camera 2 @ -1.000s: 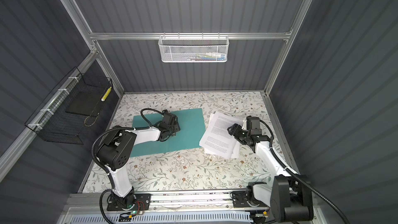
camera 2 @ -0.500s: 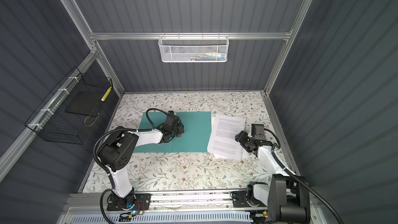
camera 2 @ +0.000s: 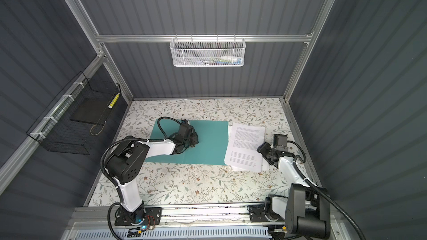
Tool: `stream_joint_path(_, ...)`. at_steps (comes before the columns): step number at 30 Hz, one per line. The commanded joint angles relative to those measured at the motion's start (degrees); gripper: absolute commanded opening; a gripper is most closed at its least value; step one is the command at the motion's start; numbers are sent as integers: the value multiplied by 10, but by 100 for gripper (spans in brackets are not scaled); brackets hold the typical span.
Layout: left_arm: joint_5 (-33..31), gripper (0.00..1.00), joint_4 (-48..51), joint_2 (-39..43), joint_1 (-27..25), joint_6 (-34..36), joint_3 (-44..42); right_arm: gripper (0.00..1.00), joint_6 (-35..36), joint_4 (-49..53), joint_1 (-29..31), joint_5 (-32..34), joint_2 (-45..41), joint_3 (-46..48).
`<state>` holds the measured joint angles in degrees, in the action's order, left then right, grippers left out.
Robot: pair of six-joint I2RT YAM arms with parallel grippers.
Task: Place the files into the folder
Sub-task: 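Move right gripper to the paper stack while left gripper presses the folder near the clip, then pinch the top sheet's edge nearest the folder with the right gripper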
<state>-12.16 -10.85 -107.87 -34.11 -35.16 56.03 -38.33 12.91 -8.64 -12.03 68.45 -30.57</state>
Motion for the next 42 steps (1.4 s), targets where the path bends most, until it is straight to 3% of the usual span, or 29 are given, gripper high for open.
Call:
stream_joint_path(1, -2, 57, 6, 2, -3, -10, 1, 65, 3, -5, -2, -1, 11, 11)
stream_joint_path(10, 3, 57, -14, 0, -3, -17, -13, 64, 1, -24, -2, -18, 40, 13)
stream_joint_path(15, 10, 57, -26, -7, -3, -21, -16, 63, -6, -62, -2, -104, 86, 15)
stream_joint_path(23, 11, 57, -45, -3, -3, -30, -32, 61, -15, -98, -2, -154, 98, 26)
stream_joint_path(31, 14, 56, -51, -7, -3, -30, -40, 48, -32, -144, -1, -195, 121, 45)
stream_joint_path(42, 19, 56, -59, -11, -3, -32, -40, 21, -33, -156, 0, -198, 130, 47)
